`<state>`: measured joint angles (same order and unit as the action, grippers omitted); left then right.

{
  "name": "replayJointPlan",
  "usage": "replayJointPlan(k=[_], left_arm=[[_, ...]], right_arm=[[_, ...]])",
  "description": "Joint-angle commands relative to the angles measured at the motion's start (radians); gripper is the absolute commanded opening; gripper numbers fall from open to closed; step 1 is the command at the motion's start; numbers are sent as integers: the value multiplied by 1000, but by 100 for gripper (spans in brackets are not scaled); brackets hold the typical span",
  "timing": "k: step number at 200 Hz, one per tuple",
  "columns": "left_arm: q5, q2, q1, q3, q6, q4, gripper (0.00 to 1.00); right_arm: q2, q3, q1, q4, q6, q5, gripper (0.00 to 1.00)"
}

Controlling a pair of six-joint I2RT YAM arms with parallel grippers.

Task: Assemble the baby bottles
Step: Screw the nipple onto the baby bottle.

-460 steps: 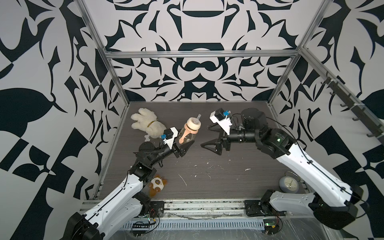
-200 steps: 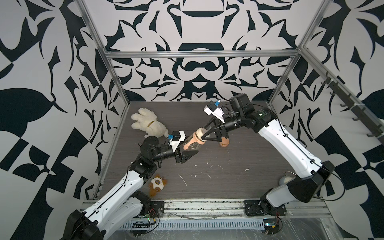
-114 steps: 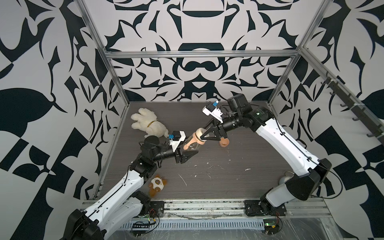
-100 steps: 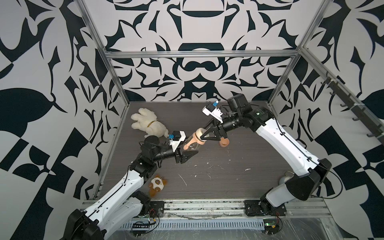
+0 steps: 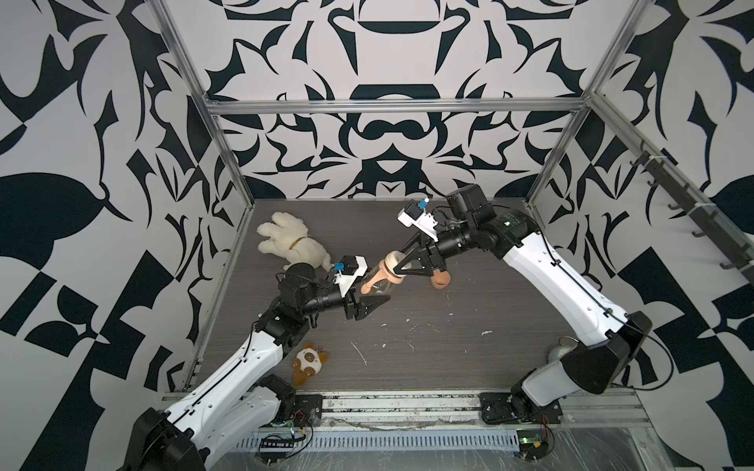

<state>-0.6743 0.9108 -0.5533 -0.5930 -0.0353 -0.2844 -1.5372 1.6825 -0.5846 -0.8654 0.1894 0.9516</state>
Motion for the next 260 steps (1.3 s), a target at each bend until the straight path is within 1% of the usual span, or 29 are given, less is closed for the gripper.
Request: replayJointPlan(k=[1, 8, 21, 50, 73, 93, 121, 153, 179, 194, 219, 238, 252, 260], left_arm=[[33, -3, -19, -52, -21, -11, 26], [55, -6, -31, -60, -28, 4, 25], [134, -11, -65, -77, -56, 45, 24], [412, -52, -201, -90, -171, 100, 22], [579, -70, -296, -88, -234, 80, 20], [696, -73, -369, -77, -272, 23, 17], [766, -51, -412, -72, -282, -52, 14], [863, -14, -458, -64, -326, -111, 13], [953, 7, -506, -60, -383, -139, 12], [996, 18, -527, -57, -417, -150, 12], [1031, 32, -540, -49, -437, -166, 12], [1044, 42, -540, -46, -442, -170, 13], [1050, 51, -539, -43, -448, -170, 12], [1052, 55, -539, -42, -448, -169, 12]], right_arm=[[26, -26, -34, -2, -11, 17, 22], [29, -38, -36, 7, -22, 16, 20], [36, -72, -36, 51, -67, 12, 18], [54, -143, -34, 171, -179, -7, 13], [65, -193, -36, 282, -284, -37, 2], [84, -241, -53, 349, -330, -111, 1], [97, -316, -73, 445, -406, -223, 0], [111, -414, -87, 612, -557, -366, 0], [105, -450, -96, 661, -646, -497, 0], [106, -486, -98, 720, -709, -544, 0], [124, -555, -97, 837, -831, -606, 0], [135, -564, -107, 845, -859, -650, 0], [141, -571, -109, 861, -879, -651, 2], [145, -567, -109, 860, -879, -650, 5]])
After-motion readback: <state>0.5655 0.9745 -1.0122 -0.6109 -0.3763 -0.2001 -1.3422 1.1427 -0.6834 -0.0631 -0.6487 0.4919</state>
